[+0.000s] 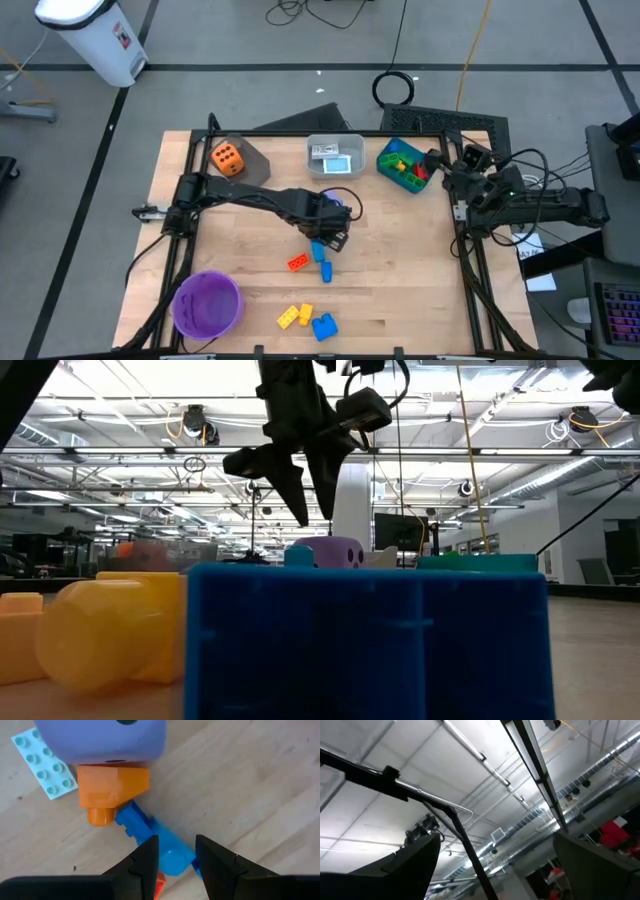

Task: Pick & Place Toys
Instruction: Put the blue game piece into the blue bin

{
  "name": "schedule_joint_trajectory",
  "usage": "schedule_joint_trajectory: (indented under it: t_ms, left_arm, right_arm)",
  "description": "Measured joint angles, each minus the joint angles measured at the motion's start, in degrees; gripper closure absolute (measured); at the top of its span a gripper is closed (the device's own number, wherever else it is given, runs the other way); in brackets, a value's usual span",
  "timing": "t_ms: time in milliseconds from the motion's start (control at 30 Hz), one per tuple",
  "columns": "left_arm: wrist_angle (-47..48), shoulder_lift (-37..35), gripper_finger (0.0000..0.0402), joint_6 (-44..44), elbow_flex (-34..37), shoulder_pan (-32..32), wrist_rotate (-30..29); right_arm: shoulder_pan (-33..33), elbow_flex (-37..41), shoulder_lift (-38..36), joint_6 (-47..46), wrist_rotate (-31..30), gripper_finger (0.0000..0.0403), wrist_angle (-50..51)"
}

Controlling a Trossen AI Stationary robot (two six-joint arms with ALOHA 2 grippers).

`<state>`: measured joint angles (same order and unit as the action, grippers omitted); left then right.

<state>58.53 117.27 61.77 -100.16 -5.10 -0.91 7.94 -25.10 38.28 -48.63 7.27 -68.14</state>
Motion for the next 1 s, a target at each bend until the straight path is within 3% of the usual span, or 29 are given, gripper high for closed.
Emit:
schedule_joint_trajectory:
  t_ms: [233, 467, 1000]
  left_arm:
    - [0.0, -0.1, 0.0266, 5.9, 0.0, 1.4, -0.6]
    - [0.0, -0.1, 0.0259, 7.9, 0.0, 1.7, -4.0]
    - [-6.7, -0.1, 0.0110, 19.7, 8.7, 1.6, 1.3]
  right_arm:
    - [0.0, 0.0, 0.1, -0.2, 0.2, 0.0023, 8.5]
    - [0.0, 0.0, 0.0, -0.2, 0.4, 0.0023, 8.9]
    - [0.3, 0.0, 0.0, -3.1, 8.1, 0.0023, 12.8]
